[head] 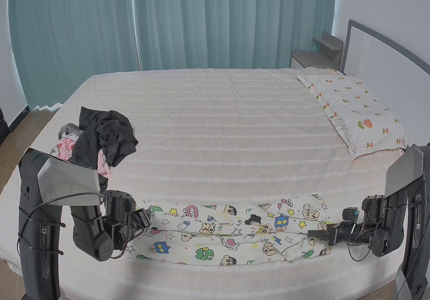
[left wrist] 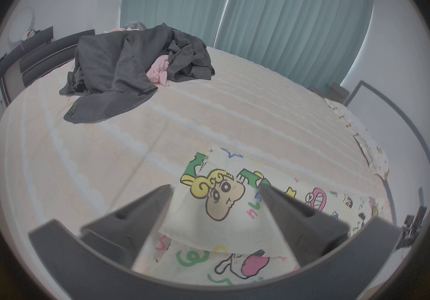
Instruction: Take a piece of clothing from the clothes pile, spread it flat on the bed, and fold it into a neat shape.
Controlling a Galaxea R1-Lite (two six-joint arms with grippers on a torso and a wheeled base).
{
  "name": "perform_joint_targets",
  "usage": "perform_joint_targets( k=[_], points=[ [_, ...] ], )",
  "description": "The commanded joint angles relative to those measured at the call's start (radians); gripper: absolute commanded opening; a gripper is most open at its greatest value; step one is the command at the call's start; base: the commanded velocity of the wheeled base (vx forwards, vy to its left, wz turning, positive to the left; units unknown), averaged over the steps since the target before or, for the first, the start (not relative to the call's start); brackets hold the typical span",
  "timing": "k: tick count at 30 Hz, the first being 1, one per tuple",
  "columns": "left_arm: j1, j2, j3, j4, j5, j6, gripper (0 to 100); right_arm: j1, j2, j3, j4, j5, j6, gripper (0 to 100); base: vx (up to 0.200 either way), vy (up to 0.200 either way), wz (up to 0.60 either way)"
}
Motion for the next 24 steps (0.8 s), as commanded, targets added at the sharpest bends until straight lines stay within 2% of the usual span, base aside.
perform_joint_targets(
  k=[1,2,4,8,9,10,12,14,16,24],
  points=[
    [0.017,-0.054,0.052,-0.031,-0.006,-0.067,100,-0.057,-0.081,0.023,-0.018,0.000,0.004,100,0.000,0.000,0.00],
    [0.017,-0.064,0.060,-0.032,-0.010,-0.078,100,-0.065,-0.093,0.025,-0.018,0.002,0.006,100,0.000,0.000,0.00],
    [0.021,-0.139,0.117,-0.037,-0.079,-0.162,100,-0.078,-0.150,0.022,-0.018,0.002,0.012,100,0.000,0.000,0.00],
    [0.037,-0.237,0.156,-0.037,-0.190,-0.319,100,-0.037,-0.174,0.004,-0.018,-0.003,0.070,100,0.000,0.000,0.00],
    [0.037,-0.237,0.156,-0.037,-0.190,-0.319,100,-0.037,-0.174,0.004,-0.018,-0.003,0.070,100,0.000,0.000,0.00],
    [0.051,-0.255,0.160,-0.037,-0.211,-0.382,100,-0.006,-0.170,-0.027,-0.018,-0.014,0.142,100,0.000,0.000,0.00],
    [0.080,-0.257,0.158,-0.038,-0.231,-0.434,100,0.026,-0.148,-0.052,-0.018,-0.041,0.225,100,0.000,0.000,0.00],
    [0.121,-0.248,0.155,-0.040,-0.269,-0.455,100,0.035,-0.117,-0.061,-0.018,-0.063,0.266,100,0.000,0.000,0.00],
    [0.141,-0.240,0.163,-0.038,-0.302,-0.452,100,0.032,-0.087,-0.061,-0.018,-0.064,0.263,100,0.000,0.000,0.00],
    [0.123,-0.185,0.178,-0.069,-0.326,-0.455,100,0.023,-0.033,-0.041,-0.018,-0.069,0.259,100,0.000,0.000,0.00]
  ],
)
